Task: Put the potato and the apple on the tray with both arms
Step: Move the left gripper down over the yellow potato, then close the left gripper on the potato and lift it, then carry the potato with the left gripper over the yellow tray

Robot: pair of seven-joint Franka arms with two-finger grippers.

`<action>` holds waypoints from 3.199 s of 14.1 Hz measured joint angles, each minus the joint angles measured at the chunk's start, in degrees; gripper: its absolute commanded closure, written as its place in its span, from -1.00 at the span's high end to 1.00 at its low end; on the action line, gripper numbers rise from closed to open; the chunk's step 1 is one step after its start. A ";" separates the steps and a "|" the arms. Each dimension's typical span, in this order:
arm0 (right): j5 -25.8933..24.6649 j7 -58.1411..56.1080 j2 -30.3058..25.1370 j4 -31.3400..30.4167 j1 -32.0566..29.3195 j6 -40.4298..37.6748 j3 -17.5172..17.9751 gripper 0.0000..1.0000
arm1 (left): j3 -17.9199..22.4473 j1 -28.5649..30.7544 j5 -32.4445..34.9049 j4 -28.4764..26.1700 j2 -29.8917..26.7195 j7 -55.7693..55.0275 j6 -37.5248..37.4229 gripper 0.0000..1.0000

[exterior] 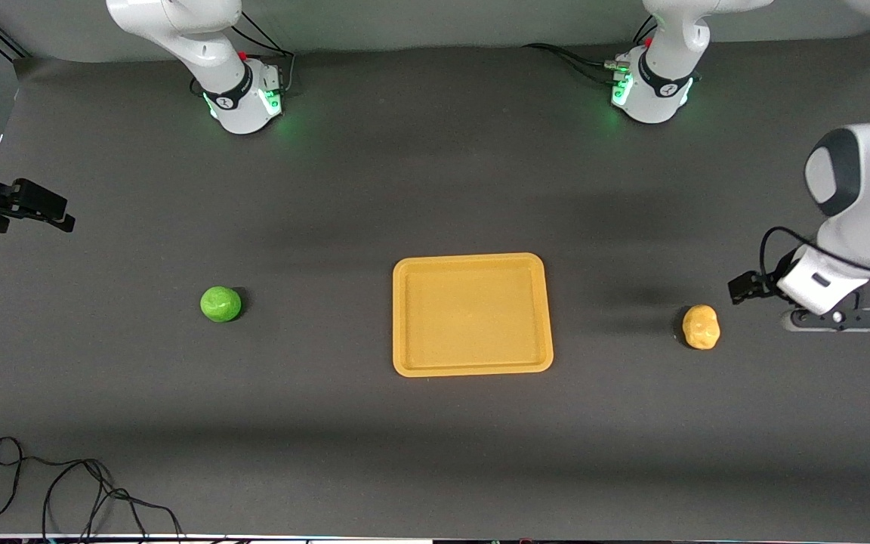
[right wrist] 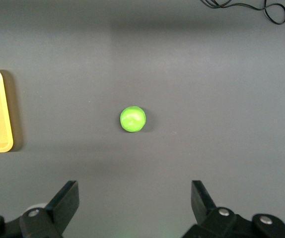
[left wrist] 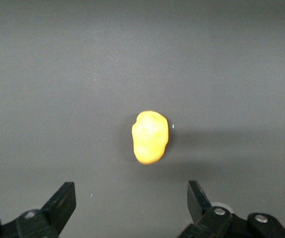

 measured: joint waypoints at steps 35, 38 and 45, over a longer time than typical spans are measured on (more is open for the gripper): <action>-0.49 -0.01 1.52 -0.14 0.79 0.01 -0.38 1.00 | -1.51 -7.69 -3.34 0.46 -9.58 -11.98 -15.56 -0.03; -0.49 -0.01 1.77 -0.12 0.79 0.33 -0.41 1.00 | -1.79 -14.89 -3.36 1.22 -8.80 -22.02 -15.41 -0.03; -0.49 0.72 1.86 0.71 0.81 0.78 -0.39 0.99 | -1.90 -28.21 -2.50 1.23 0.41 -41.81 -3.91 -0.03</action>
